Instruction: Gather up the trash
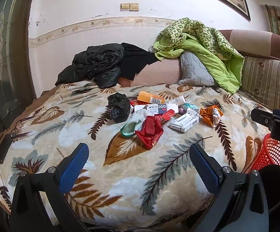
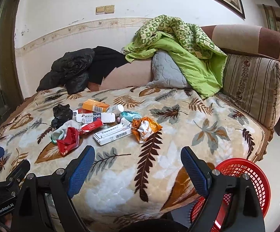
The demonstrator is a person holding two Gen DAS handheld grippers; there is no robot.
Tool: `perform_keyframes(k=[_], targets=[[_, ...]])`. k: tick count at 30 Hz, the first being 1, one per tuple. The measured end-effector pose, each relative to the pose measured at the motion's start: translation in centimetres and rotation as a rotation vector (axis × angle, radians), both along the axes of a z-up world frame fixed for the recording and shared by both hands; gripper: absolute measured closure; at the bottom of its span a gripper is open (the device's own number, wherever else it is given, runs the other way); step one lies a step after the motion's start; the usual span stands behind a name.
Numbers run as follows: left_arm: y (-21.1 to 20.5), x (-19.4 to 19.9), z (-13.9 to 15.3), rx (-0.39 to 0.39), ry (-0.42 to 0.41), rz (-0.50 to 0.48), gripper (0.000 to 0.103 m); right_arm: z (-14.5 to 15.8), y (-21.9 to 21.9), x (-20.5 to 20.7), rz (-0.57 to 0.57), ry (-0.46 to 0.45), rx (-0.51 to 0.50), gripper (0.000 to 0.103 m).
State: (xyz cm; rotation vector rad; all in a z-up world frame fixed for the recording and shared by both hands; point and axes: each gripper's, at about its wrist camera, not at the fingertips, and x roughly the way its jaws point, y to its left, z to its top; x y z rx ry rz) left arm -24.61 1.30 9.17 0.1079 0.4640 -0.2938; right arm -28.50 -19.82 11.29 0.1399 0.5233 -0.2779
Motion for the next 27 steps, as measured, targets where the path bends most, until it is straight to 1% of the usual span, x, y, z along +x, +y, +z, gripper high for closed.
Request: perform_keyframes(k=[27], targets=[[-0.36, -0.12, -0.12, 0.000, 0.001, 0.004, 0.000, 0.14, -0.08, 0.10, -0.008, 0.022, 0.034, 0.010]])
